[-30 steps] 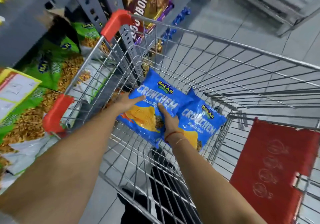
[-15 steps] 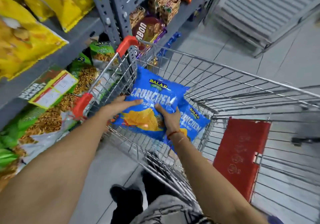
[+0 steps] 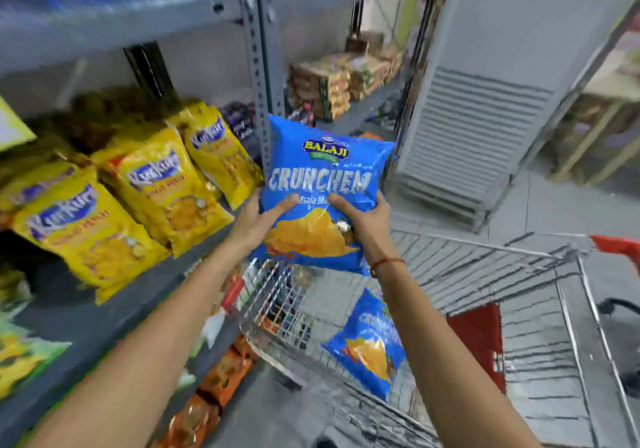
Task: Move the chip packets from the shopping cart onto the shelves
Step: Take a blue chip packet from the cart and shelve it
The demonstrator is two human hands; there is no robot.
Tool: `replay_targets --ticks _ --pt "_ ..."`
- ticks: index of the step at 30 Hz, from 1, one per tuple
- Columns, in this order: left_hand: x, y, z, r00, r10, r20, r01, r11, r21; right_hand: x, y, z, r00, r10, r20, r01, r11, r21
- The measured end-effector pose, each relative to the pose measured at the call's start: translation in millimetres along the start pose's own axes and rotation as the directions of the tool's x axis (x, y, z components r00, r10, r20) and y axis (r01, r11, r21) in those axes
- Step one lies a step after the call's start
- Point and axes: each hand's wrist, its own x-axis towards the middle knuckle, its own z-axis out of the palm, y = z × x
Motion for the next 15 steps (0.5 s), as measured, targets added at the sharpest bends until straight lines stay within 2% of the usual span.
replay_targets --ticks 6,11,15 --pt "-17.2 104.8 -63.8 0.962 0.25 -0.107 -0.251 0.968 0.01 -4.6 -117.5 50.0 0.956 -0.264 0.126 0.254 0.963 0.087" --pt "-52.2 165.5 -122.6 0.873 0.405 -0.273 -0.404 0.913 0.065 -14.5 -187.6 103.0 0.884 -0.41 0.226 0.373 0.909 0.187" --pt "-75.8 205.1 -168.1 0.775 0.511 -0.372 -0.518 0.851 0.089 -18.1 -228.9 153.1 0.806 -0.501 0.315 0.426 0.861 0.279"
